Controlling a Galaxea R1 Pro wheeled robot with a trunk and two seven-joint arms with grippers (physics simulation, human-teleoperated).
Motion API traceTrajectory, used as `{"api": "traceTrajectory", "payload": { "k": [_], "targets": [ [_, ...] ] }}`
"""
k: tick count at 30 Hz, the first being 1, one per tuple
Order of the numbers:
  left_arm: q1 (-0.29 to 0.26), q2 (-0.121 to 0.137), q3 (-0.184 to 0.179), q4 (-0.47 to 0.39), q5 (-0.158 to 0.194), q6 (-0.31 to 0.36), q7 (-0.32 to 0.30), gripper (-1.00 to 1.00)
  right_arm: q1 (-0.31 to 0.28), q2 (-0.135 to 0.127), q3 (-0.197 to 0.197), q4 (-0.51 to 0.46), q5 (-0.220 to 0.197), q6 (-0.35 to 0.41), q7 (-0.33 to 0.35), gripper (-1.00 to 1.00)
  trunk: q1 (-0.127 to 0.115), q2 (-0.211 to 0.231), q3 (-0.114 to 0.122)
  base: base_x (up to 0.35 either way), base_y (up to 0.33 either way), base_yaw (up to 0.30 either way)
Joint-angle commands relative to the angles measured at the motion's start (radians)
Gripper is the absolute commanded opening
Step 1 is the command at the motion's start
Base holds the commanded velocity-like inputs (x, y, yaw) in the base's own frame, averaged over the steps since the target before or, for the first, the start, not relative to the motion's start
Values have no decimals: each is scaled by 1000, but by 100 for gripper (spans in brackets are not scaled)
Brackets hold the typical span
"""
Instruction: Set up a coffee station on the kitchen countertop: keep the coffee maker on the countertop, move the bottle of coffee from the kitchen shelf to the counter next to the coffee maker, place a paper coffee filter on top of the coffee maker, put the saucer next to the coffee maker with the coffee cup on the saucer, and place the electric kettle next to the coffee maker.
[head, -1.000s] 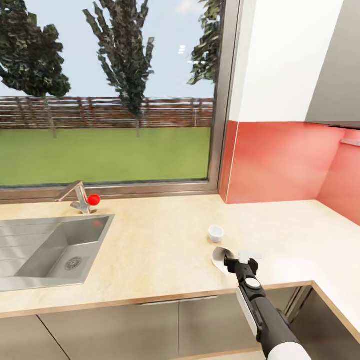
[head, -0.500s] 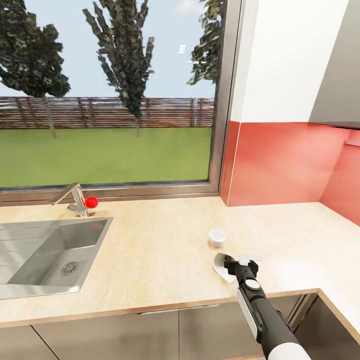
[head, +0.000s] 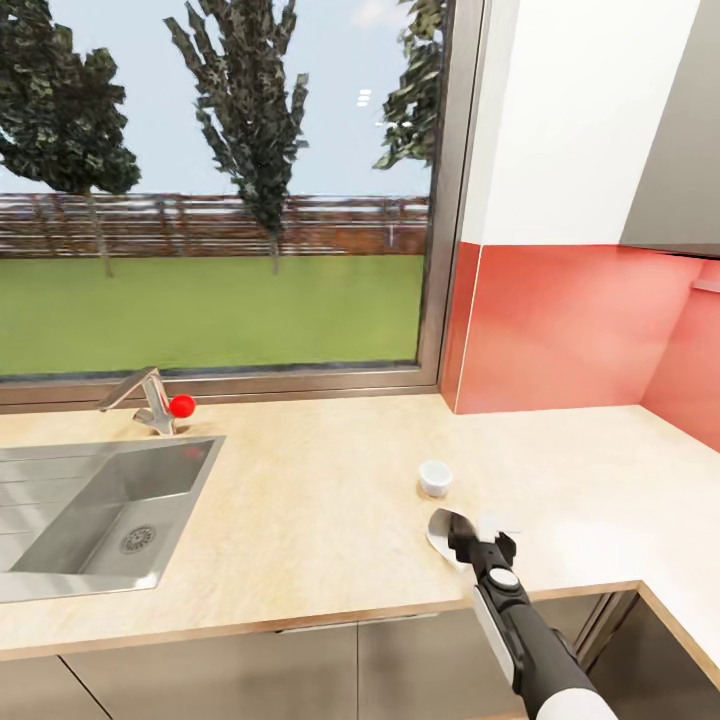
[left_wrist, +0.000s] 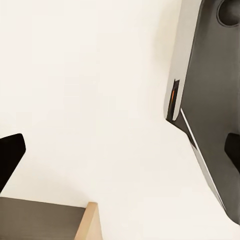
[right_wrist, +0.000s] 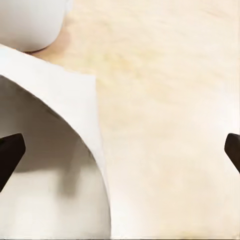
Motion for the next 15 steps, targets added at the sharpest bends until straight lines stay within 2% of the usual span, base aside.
{"api": "traceTrajectory", "payload": {
  "k": [1, 6, 7, 15],
  "targets": [
    [-2, 0, 8, 2, -9, -2, 1, 100, -1, 0, -1, 5, 3, 6, -3, 100, 1, -2, -2, 1, 0, 0],
    [-2, 0, 8, 3, -9, -2, 1, 100, -1, 0, -1, 16, 3, 5, -3, 100, 1, -2, -2, 0, 0, 0],
    [-2, 0, 8, 3, -9, -2, 1, 100, -1, 0, -1, 16, 3, 5, -3, -100, 1, -2, -2, 0, 0, 0],
    [-1, 0, 8, 3, -9, -1, 1, 100, -1, 0, -2, 14, 3, 6, -2, -100, 1, -2, -2, 0, 0, 0]
  ]
}}
